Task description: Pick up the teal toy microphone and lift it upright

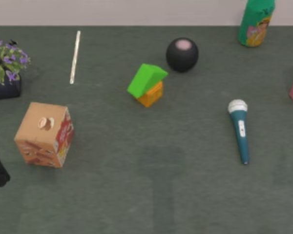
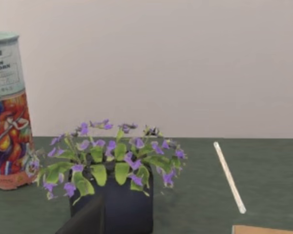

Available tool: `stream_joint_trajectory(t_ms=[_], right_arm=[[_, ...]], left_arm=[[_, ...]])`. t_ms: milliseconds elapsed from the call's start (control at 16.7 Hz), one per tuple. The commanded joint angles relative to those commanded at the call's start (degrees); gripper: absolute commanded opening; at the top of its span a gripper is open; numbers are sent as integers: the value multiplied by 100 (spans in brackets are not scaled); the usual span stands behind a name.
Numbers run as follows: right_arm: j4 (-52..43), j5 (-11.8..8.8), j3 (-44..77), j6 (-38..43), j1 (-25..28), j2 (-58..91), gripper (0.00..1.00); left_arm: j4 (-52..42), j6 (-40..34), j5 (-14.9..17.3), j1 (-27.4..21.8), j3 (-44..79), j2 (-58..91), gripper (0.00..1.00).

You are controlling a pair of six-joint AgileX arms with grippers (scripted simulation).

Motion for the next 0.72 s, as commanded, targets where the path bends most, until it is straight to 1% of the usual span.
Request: stream_joint_trajectory(t_ms=[180, 360, 540, 720], right_arm=[[-35, -6, 49, 16, 23, 58, 100], [-355, -27, 483, 161, 191, 598, 100], [-927, -15, 1263, 421, 446, 1681, 100], [-1648, 25, 2291, 761, 752, 3184, 100]], left_arm=[[0, 0, 0, 0, 0, 0, 100], [0, 0, 0, 0, 0, 0, 100], [0, 0, 0, 0, 0, 0, 100], [0, 0, 0, 0, 0, 0, 100]])
